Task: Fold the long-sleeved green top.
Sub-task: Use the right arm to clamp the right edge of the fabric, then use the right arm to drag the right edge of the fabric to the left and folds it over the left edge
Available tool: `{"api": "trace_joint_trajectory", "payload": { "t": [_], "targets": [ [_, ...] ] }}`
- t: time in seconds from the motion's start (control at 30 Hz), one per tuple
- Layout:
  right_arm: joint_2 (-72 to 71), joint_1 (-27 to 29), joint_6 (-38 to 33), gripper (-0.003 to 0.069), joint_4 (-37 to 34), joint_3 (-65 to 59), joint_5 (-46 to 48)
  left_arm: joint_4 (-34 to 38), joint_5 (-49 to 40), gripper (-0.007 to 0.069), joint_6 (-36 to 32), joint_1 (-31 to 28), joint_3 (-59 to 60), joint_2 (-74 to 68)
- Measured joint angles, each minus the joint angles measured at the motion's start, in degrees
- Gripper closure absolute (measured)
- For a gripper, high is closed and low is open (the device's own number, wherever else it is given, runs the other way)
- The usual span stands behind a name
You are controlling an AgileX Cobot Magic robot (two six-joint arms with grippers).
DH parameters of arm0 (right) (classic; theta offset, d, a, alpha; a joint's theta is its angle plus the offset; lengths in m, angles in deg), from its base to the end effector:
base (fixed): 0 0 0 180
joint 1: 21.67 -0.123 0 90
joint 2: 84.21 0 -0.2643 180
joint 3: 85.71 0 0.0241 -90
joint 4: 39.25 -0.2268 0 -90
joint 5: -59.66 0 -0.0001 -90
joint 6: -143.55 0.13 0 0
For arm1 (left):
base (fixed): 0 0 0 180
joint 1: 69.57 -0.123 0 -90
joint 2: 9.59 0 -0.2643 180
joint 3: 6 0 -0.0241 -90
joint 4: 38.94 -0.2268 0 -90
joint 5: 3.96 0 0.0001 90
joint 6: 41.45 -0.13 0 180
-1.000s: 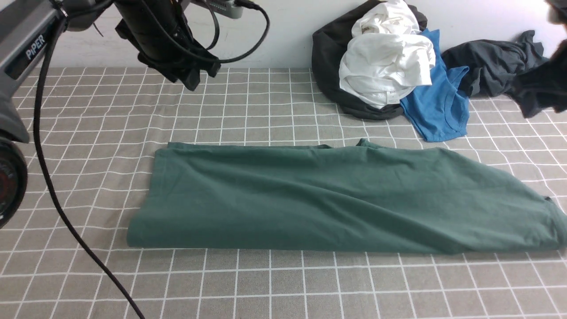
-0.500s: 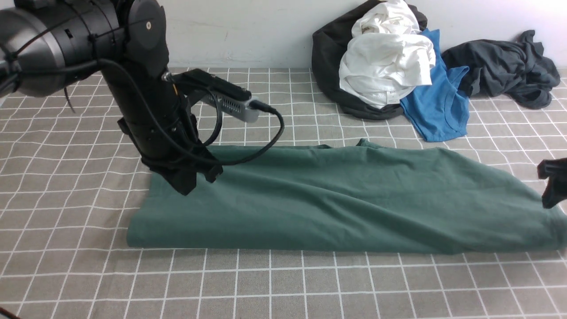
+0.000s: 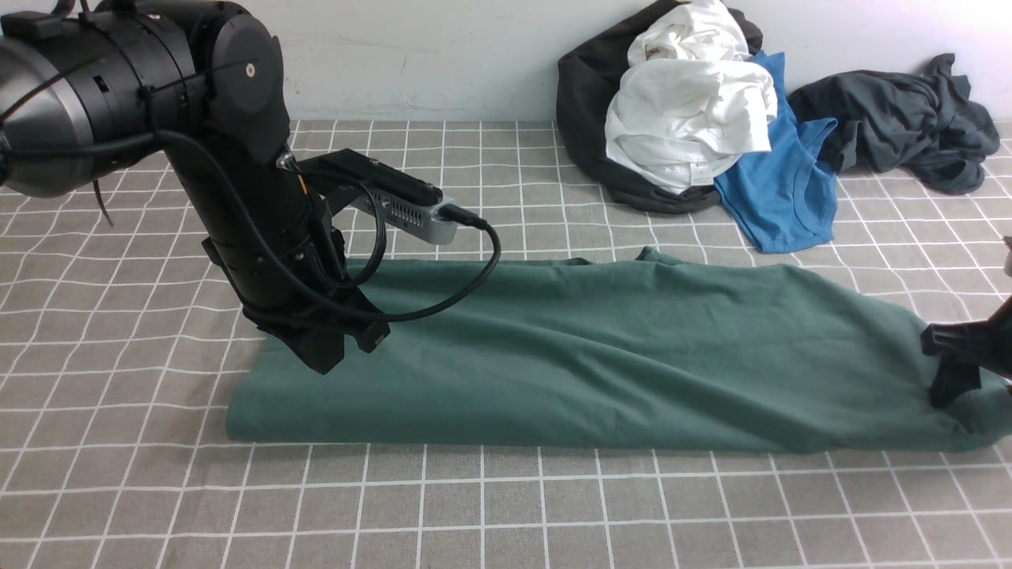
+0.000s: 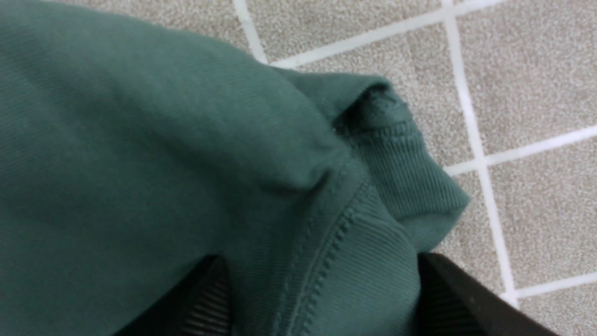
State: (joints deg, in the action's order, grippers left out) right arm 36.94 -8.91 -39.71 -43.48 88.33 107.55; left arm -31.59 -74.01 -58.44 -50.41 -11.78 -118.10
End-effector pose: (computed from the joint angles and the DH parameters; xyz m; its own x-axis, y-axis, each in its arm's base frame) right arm 0.3366 -0.0689 0.1023 -0.9730 0.2128 -0.0889 0.2087 0.9765 0.0539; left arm 0.3037 -0.1221 0.2192 -0.8220 0.5482 -0.1540 0.5637 0.8218 -0.0834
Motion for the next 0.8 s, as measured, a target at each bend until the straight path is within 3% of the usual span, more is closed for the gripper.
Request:
{"api": "trace_joint_trajectory", "payload": {
  "t": [0.2,0.27,0.53,0.63,0.77,0.8],
  "targets": [
    [0.3,-0.1,-1.8,0.0573,-0.1,5.0,6.4,0.0,0.2,0.0632,0.0,0.0,0.0,0.1],
    [-0.4,-0.1,-2.2,0.0627,0.6,7.1,8.3,0.0,0.2,0.0632,0.0,0.0,0.0,0.5],
    [-11.2,-4.7,-4.8,0.0645,2.1,22.8,19.8,-0.4,0.2,0.0632,0.0,0.0,0.0,6.2],
    [-13.5,-9.4,-5.9,0.0645,2.0,29.5,22.5,-1.4,0.2,0.0632,0.0,0.0,0.0,9.0],
    [-13.3,-23.6,-7.1,0.0647,0.7,40.0,23.9,-4.3,-0.2,0.0632,0.8,0.0,0.2,16.7],
    [-13.2,-24.2,-7.1,0.0647,0.7,40.4,23.9,-4.3,-0.2,0.0632,1.0,0.0,0.2,17.1]
  ]
}}
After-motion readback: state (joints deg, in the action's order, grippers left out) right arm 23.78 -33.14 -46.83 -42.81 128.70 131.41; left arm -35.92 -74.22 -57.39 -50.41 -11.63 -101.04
